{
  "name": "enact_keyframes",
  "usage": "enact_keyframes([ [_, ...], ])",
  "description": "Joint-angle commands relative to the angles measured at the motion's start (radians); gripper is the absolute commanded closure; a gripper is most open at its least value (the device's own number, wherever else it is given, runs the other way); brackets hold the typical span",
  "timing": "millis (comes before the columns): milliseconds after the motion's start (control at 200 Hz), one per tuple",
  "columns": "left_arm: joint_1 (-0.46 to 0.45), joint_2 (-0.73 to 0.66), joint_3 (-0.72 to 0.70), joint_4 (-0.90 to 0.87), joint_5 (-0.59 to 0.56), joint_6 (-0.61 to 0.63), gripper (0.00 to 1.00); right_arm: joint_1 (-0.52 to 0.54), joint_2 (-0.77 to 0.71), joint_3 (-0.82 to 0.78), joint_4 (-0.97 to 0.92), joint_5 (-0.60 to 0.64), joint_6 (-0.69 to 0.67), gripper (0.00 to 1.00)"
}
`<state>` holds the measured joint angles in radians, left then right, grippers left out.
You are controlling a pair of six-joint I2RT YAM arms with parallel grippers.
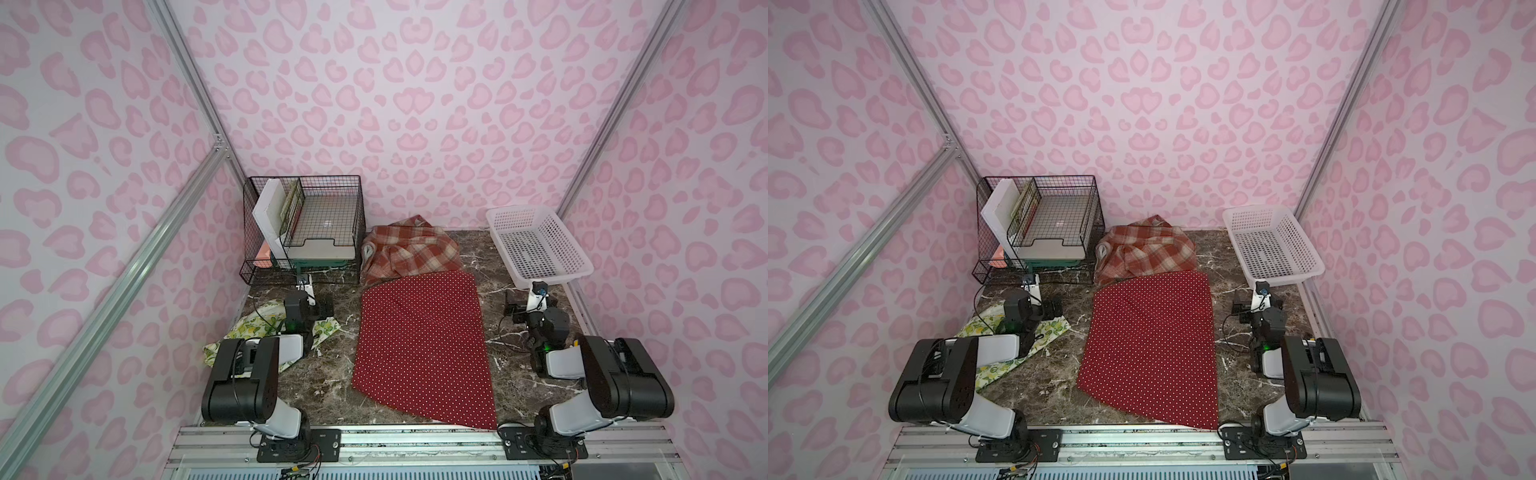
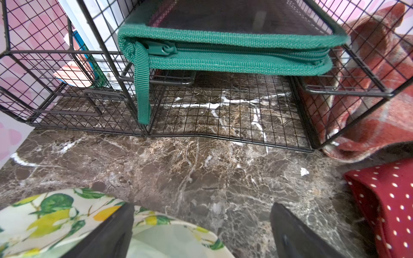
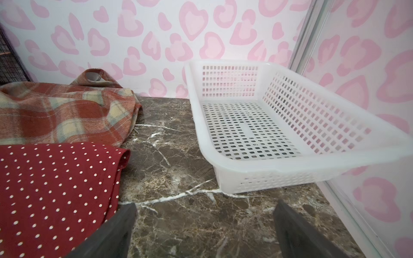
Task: Roll up the skirts
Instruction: Fold the skirt at the center of the board.
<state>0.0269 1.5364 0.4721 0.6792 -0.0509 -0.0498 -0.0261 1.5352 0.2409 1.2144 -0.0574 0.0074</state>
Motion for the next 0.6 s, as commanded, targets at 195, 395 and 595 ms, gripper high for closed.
enact_keyframes([
  [195,0.002,-0.003,0.001,0.006,0.003,0.002,0.01,0.009,-0.002,-0.002,0.016,0.010,0.006,0.00],
  [395,-0.007,-0.003,0.002,0.006,-0.009,0.006,0.01,0.011,-0.003,-0.001,0.016,0.016,0.005,0.00],
  [595,-0.004,-0.004,0.002,0.006,-0.007,0.004,0.01,0.011,-0.003,-0.002,0.017,0.012,0.007,0.00],
])
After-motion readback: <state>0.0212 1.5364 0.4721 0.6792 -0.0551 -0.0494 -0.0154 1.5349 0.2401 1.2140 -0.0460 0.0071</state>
